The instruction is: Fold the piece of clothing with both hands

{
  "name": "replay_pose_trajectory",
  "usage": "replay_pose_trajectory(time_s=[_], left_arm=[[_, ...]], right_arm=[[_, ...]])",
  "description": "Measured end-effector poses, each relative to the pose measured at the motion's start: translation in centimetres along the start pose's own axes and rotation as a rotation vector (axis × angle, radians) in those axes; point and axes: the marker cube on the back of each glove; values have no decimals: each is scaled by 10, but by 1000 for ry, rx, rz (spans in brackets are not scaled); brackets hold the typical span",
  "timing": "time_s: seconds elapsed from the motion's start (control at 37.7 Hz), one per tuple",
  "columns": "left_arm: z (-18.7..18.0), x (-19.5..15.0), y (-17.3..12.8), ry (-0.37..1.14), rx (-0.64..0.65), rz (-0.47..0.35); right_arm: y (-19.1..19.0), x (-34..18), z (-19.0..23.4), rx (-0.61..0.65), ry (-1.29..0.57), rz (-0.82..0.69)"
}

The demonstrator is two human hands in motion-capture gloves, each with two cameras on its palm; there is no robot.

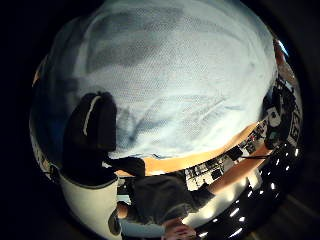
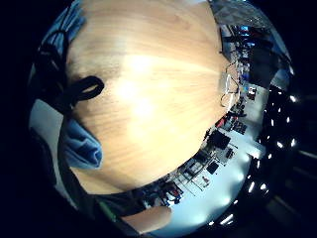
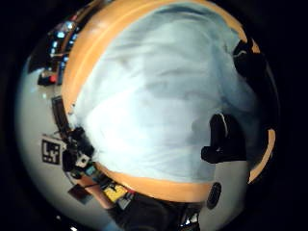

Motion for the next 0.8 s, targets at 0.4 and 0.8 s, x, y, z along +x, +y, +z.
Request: replay_pose_trajectory(time_s=[0.4,0.8], left_arm=[[3,8,8,14,-46,13],[-8,13,12,145,20,104]], right_arm=[[0,1,-4,11,-60,-3],[33,23,-59,-29,-210,4]])
